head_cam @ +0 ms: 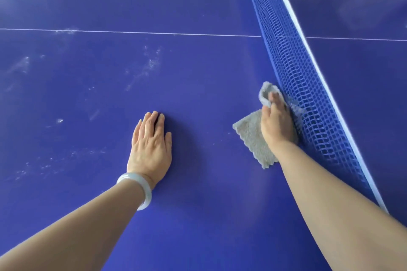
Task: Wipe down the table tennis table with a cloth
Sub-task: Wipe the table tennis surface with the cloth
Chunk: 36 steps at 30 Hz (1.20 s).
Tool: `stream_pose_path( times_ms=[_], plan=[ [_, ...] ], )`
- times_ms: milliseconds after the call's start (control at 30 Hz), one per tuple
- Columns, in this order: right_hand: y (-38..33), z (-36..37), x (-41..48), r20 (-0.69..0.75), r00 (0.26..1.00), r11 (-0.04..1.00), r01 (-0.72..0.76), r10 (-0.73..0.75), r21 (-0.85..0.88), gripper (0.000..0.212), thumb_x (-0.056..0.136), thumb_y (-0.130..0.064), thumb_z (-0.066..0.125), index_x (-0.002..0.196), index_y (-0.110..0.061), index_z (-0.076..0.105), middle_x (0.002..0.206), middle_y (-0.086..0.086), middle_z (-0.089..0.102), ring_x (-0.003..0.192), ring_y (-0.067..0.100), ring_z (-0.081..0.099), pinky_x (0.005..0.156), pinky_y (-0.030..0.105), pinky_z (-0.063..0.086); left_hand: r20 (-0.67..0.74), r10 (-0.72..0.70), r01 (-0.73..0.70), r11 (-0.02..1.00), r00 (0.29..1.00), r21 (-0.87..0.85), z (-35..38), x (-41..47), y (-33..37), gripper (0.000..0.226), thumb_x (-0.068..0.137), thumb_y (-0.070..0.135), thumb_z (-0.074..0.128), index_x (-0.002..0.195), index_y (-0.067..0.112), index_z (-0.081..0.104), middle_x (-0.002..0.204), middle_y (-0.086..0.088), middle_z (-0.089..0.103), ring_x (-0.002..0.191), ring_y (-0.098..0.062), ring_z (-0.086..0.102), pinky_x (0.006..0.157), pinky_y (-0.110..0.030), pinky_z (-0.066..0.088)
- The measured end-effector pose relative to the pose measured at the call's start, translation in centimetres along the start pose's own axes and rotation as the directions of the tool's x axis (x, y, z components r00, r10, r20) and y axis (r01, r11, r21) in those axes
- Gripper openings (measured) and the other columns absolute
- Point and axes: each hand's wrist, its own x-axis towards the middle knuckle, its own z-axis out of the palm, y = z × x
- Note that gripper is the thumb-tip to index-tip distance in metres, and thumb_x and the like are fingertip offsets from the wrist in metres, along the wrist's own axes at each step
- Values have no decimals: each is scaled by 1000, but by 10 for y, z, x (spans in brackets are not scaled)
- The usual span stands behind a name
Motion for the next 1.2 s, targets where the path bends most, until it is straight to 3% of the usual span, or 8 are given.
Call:
stream_pose_path(
  times_ms=[233,400,467,533,733,900,1000,1200],
  plan=[
    [0,22,-89,337,651,645,750,-680,-146,55,105,-32,28,157,-15,24,165,-1,17,153,13,9,126,38,7,41,1,-2,999,999,38,-6,2,3,58,96,25,30,148,1,36,155,-13,33,147,-28,22,123,-39,9],
    [30,-6,-3,68,971,906,237,-228,-352,54,107,-35,15,158,-17,15,166,1,10,153,13,3,125,33,2,46,-8,4,998,999,69,-5,2,3,59,95,25,30,148,1,36,155,-14,34,147,-28,23,123,-39,9],
    [-4,6,9,-23,998,949,52,-63,-310,55,106,-32,24,158,-15,18,166,2,12,153,17,8,125,39,8,55,-8,4,997,998,78,-5,2,3,59,95,24,30,148,0,35,155,-14,33,147,-29,23,123,-39,9],
    [-45,28,-14,25,984,948,179,-179,-263,54,105,-27,28,157,-14,22,166,3,16,153,20,12,125,43,8,55,-6,2,997,998,82,-7,2,3,58,95,24,28,148,0,36,155,-14,33,147,-29,24,122,-38,8],
    [-27,41,-142,370,556,558,822,-744,-115,53,106,-35,25,156,-18,29,165,1,19,153,20,14,125,44,10,60,5,-9,998,998,65,-8,2,2,58,95,23,25,148,0,36,155,-16,34,147,-31,24,122,-39,9],
    [10,8,-31,89,940,861,337,-328,-380,53,106,-29,18,156,-11,20,164,8,21,153,21,14,124,44,15,65,-1,-3,998,998,62,-7,2,2,55,99,19,34,151,3,30,158,-12,28,149,-27,16,123,-38,5],
    [-36,30,-34,23,992,944,127,-126,-305,58,105,-29,31,158,-12,15,166,8,12,154,26,10,124,48,9,78,2,-6,998,997,56,-7,2,2,56,99,18,37,152,3,28,159,-11,25,150,-26,14,123,-37,2],
    [-15,42,-179,349,615,595,784,-707,-177,56,105,-35,26,158,-17,22,166,2,15,153,22,14,122,48,16,75,1,-4,999,997,38,-8,3,3,55,98,17,33,150,1,32,157,-14,30,149,-29,19,123,-39,6]
  ],
)
